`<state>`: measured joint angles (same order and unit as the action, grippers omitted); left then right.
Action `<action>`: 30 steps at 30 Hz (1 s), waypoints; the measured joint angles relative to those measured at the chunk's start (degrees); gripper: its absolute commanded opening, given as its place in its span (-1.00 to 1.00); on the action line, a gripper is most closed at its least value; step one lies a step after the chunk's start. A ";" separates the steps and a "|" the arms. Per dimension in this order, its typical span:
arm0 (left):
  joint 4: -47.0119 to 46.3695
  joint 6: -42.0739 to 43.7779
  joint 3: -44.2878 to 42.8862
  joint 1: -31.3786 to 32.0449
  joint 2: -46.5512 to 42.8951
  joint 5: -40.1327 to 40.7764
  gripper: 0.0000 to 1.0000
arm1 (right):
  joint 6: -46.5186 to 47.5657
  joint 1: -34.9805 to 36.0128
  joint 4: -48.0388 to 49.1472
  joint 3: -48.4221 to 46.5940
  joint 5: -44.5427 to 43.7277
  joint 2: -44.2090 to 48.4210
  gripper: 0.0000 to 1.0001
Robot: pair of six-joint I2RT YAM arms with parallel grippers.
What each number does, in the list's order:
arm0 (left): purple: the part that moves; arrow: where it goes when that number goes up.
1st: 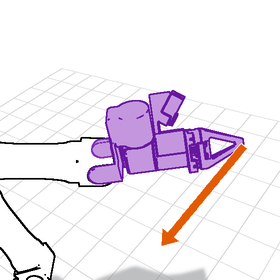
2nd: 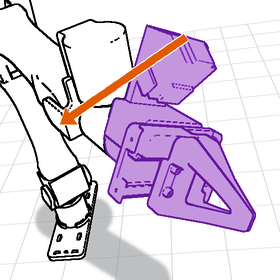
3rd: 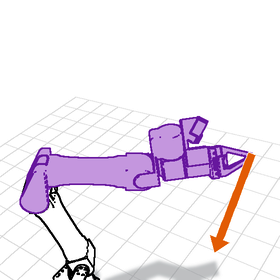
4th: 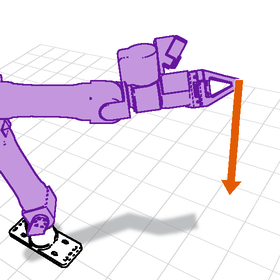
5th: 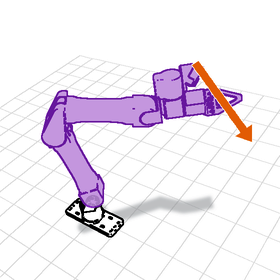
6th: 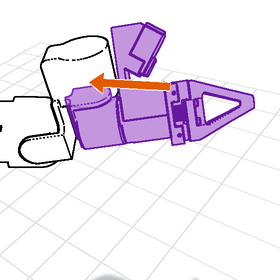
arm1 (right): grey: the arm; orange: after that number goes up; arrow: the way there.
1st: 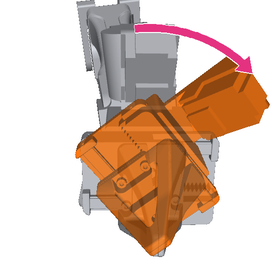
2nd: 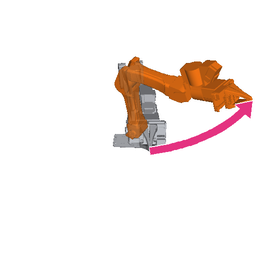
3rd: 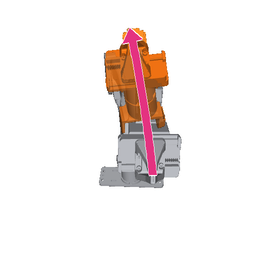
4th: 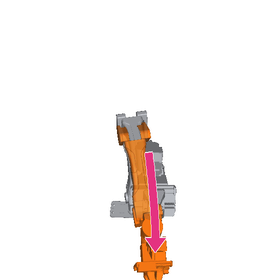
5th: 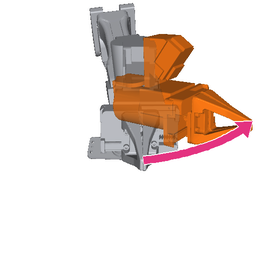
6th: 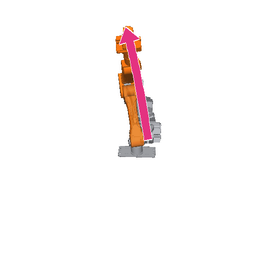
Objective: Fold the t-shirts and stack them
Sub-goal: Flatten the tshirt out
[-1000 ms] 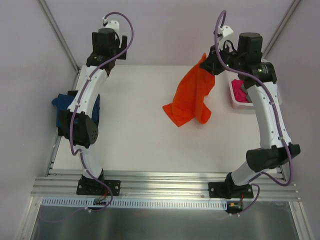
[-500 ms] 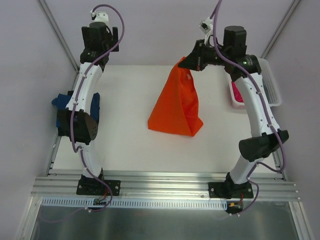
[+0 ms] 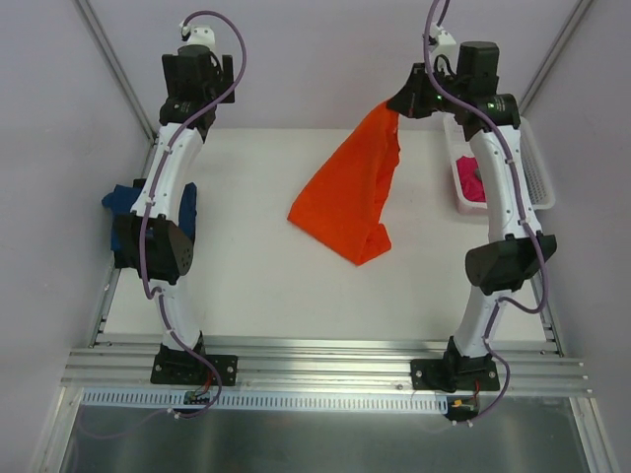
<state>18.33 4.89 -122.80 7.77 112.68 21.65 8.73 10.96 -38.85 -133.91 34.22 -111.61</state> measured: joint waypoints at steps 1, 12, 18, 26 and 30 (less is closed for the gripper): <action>-0.07 0.00 0.24 0.00 0.00 0.02 0.98 | 1.09 -0.68 -0.17 1.18 -1.36 1.01 -0.99; -0.07 0.02 2.86 0.00 -0.74 0.24 0.98 | 7.50 -3.82 -6.64 18.51 -6.16 13.16 -0.99; -0.07 -0.74 3.76 -0.37 -1.05 3.15 0.98 | 11.63 7.91 -4.68 18.25 -3.39 19.58 -0.99; -1.20 -0.85 4.02 -2.36 -1.81 7.89 0.98 | 4.74 17.31 5.14 -0.87 1.86 13.81 -0.99; -1.77 -0.83 4.85 -3.34 -3.08 9.20 0.98 | -1.62 20.09 14.93 -5.84 1.77 9.25 -0.99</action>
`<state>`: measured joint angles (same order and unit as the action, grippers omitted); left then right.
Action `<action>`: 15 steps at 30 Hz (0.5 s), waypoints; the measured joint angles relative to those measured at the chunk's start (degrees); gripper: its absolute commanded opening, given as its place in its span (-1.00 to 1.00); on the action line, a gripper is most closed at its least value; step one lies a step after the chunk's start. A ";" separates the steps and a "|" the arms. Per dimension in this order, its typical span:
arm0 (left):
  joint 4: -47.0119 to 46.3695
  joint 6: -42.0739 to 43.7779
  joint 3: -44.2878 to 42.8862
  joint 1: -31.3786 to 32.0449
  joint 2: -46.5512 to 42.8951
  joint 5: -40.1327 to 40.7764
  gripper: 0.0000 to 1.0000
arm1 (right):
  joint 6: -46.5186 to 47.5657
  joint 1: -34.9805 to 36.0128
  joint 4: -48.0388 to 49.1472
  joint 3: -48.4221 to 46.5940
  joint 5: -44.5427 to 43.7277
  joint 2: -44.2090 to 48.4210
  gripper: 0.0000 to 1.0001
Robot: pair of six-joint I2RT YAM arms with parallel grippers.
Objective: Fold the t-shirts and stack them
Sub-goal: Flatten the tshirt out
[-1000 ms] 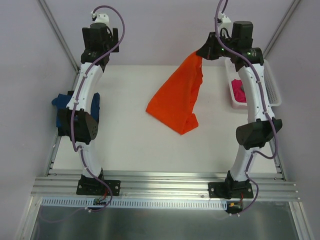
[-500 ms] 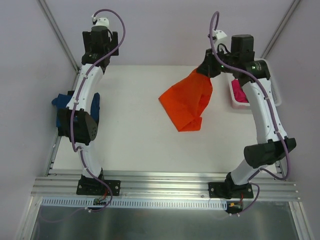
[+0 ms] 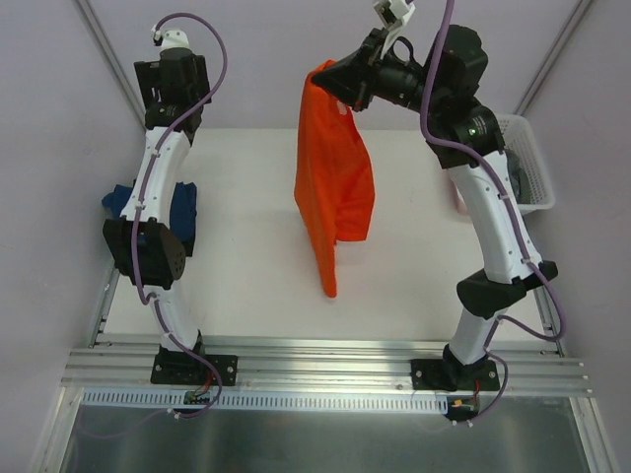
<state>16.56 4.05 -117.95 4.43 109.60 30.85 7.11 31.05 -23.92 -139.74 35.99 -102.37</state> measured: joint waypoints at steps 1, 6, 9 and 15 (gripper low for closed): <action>-0.22 0.00 0.31 -0.04 -0.33 0.15 0.99 | -1.62 0.50 2.29 -0.09 -0.20 -0.57 -0.99; -0.63 0.04 1.57 -0.13 -1.73 0.87 0.98 | -4.24 -0.02 7.28 2.25 -1.90 -0.59 -0.99; -0.94 0.04 1.68 -0.13 -1.86 0.92 0.98 | -2.23 -2.99 7.89 12.31 -2.64 3.34 -0.99; -0.92 0.04 2.23 -0.13 -1.86 0.87 0.98 | 5.88 -14.05 -0.92 32.70 -5.73 6.10 -0.99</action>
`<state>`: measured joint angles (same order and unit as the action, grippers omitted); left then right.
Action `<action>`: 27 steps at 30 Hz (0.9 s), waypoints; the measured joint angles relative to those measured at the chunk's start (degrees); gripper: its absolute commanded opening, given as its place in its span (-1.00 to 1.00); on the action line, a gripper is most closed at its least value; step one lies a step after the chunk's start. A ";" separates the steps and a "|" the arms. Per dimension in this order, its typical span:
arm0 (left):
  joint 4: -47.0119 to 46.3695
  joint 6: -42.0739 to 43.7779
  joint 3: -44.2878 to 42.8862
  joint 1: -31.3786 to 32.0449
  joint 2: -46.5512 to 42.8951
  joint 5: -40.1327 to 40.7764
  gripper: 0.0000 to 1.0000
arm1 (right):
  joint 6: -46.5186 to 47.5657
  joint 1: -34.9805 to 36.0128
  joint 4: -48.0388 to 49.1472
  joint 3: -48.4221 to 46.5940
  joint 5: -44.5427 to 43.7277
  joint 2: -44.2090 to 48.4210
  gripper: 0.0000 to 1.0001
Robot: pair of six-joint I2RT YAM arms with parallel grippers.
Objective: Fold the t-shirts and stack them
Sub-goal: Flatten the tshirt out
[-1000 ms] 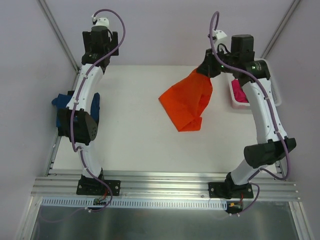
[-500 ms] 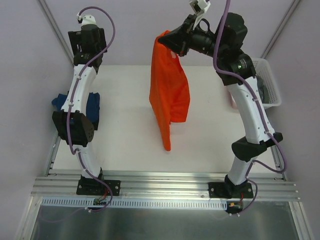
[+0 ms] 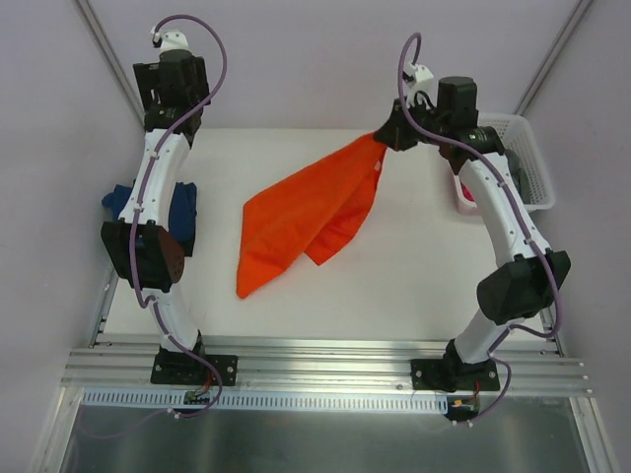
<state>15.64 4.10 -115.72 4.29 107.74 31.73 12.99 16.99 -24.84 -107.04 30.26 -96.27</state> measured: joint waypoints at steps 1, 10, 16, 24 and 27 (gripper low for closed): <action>0.02 0.02 0.17 0.00 0.00 -0.02 0.98 | 0.72 -2.34 -2.16 2.23 -0.17 -0.79 -0.99; 0.00 0.44 1.05 0.00 0.00 -0.87 0.98 | 3.23 -11.45 -15.56 13.22 -8.72 -7.50 0.71; -0.13 1.11 1.57 0.31 -0.02 -1.46 0.99 | 4.63 -10.12 -17.00 16.90 -11.93 -7.37 0.68; -0.22 1.55 3.15 2.16 -0.07 -1.64 0.98 | 6.67 -9.62 -19.87 19.17 -10.93 -4.94 0.63; -0.42 1.53 3.56 3.28 -0.09 -1.90 0.98 | 8.31 -8.31 -22.34 18.99 -8.87 -4.85 0.63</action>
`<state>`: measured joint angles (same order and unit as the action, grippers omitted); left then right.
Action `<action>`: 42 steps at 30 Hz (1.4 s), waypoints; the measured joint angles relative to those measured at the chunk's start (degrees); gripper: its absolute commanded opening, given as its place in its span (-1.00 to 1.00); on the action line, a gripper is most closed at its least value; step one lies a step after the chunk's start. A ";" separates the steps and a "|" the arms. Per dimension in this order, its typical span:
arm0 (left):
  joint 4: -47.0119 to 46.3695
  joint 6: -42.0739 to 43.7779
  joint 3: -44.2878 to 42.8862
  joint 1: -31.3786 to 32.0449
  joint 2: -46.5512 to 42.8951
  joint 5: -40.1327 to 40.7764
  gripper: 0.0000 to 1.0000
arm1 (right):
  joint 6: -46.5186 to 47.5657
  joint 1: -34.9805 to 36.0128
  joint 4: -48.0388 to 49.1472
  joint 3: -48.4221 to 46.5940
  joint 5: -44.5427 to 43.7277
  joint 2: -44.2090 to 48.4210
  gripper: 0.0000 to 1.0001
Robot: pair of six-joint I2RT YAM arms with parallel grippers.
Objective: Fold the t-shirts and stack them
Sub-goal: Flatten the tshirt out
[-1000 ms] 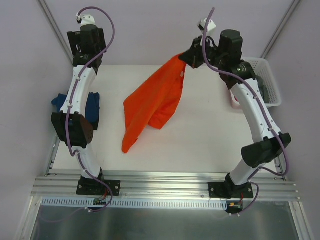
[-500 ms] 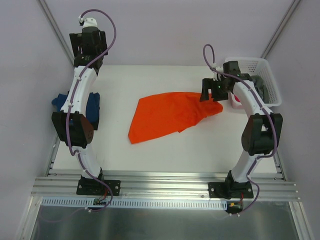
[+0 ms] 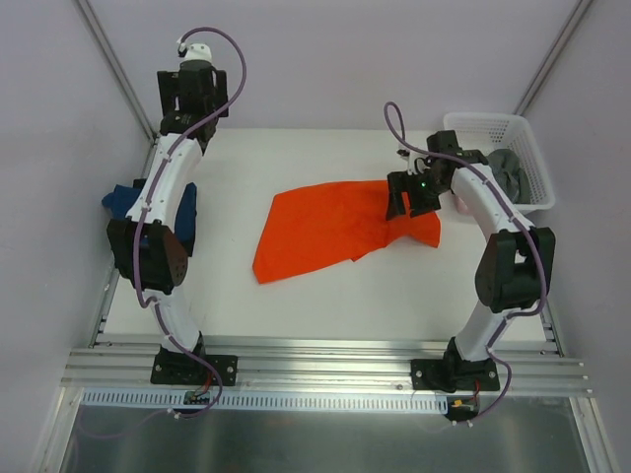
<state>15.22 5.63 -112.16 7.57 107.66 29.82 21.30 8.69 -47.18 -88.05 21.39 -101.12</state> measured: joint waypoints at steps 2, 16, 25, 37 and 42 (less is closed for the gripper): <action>-0.02 0.00 1.44 0.83 -0.33 -0.61 0.98 | 0.83 1.49 -1.62 -0.02 1.66 -0.66 0.63; 9.14 -5.49 23.50 7.63 -10.21 -13.55 0.97 | 8.13 4.61 -3.48 0.17 -7.87 -8.87 0.64; 15.91 -9.92 32.76 7.37 -17.22 -25.22 0.93 | 8.15 1.97 -3.61 2.73 -11.61 -6.99 0.63; 19.23 -12.17 32.06 7.37 -15.87 -31.36 0.96 | 6.58 2.49 -3.02 7.32 -10.97 -5.29 0.58; 18.56 -12.15 30.01 7.41 -13.51 -31.82 0.97 | 6.56 2.54 -0.70 1.90 -13.27 -13.92 0.45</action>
<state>33.78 -6.52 -82.15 14.98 94.15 -2.00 27.86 11.22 -47.88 -86.15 8.12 -115.04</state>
